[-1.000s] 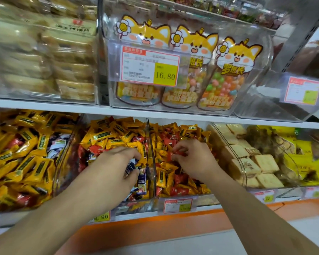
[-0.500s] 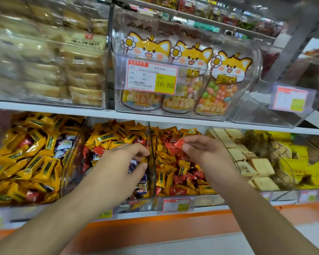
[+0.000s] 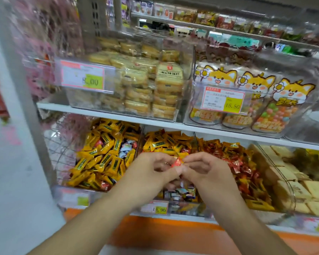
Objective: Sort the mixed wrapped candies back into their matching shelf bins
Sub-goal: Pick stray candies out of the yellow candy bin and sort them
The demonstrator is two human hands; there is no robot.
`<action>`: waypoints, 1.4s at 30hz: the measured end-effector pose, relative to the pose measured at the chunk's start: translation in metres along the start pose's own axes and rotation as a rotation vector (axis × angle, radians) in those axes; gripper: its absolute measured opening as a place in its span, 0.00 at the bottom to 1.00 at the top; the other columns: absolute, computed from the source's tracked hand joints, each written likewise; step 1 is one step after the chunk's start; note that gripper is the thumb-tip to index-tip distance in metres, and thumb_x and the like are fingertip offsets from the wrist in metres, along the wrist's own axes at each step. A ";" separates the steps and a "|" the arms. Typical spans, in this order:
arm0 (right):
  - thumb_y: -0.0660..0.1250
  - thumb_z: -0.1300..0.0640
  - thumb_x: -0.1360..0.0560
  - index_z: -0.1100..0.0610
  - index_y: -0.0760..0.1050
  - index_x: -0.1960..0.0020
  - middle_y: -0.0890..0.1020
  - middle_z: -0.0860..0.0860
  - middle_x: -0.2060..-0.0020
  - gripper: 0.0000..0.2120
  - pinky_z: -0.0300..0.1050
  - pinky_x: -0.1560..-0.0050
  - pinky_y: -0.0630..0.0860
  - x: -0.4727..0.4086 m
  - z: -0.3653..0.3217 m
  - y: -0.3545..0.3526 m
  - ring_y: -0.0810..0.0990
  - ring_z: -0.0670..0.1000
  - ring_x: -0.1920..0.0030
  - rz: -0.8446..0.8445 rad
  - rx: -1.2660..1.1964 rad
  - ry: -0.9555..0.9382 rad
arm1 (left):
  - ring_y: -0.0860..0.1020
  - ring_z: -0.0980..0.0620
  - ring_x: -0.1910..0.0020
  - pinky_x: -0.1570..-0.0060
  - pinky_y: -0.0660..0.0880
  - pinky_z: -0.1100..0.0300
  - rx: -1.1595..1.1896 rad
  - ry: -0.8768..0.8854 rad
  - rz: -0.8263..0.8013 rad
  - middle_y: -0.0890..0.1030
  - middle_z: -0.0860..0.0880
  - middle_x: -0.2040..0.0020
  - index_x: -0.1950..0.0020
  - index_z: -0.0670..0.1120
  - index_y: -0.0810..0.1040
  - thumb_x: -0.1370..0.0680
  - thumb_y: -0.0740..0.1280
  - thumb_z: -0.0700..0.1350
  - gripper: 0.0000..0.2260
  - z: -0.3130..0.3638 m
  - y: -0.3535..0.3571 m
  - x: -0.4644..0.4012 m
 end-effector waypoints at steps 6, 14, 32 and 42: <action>0.73 0.71 0.25 0.55 0.83 0.45 0.87 0.50 0.53 0.14 0.41 0.51 0.83 0.000 -0.010 0.044 0.87 0.50 0.51 -0.229 -0.028 -0.004 | 0.87 0.47 0.59 0.53 0.85 0.47 -0.048 -0.006 0.166 0.86 0.44 0.59 0.49 0.44 0.84 0.22 0.74 0.43 0.04 -0.002 -0.062 0.012; 0.70 0.69 0.23 0.50 0.84 0.48 0.87 0.45 0.52 0.15 0.43 0.46 0.82 -0.019 -0.001 0.011 0.85 0.45 0.49 -0.085 0.133 -0.056 | 0.78 0.55 0.73 0.74 0.70 0.65 -0.757 -0.062 0.415 0.85 0.52 0.54 0.33 0.60 0.76 0.20 0.69 0.55 0.15 -0.003 -0.124 0.006; 0.70 0.50 0.20 0.48 0.71 0.25 0.77 0.48 0.32 0.24 0.44 0.37 0.75 -0.097 0.090 -0.129 0.75 0.51 0.31 0.081 0.783 0.058 | 0.47 0.67 0.21 0.22 0.52 0.61 -0.803 0.307 -0.303 0.39 0.75 0.23 0.21 0.73 0.43 0.16 0.58 0.61 0.30 -0.013 0.076 -0.042; 0.72 0.56 0.21 0.45 0.80 0.35 0.80 0.41 0.47 0.16 0.29 0.53 0.70 -0.120 0.111 -0.123 0.78 0.46 0.38 0.048 0.729 0.064 | 0.51 0.71 0.22 0.25 0.54 0.67 -0.802 0.290 -0.285 0.38 0.79 0.25 0.19 0.69 0.48 0.17 0.56 0.64 0.28 -0.023 0.087 -0.052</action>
Point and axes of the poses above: each hand's wrist, its own x-axis away from the middle knuckle, its own y-axis out of the palm, z = x × y, the point moved 6 cm from there along -x, towards the middle knuckle
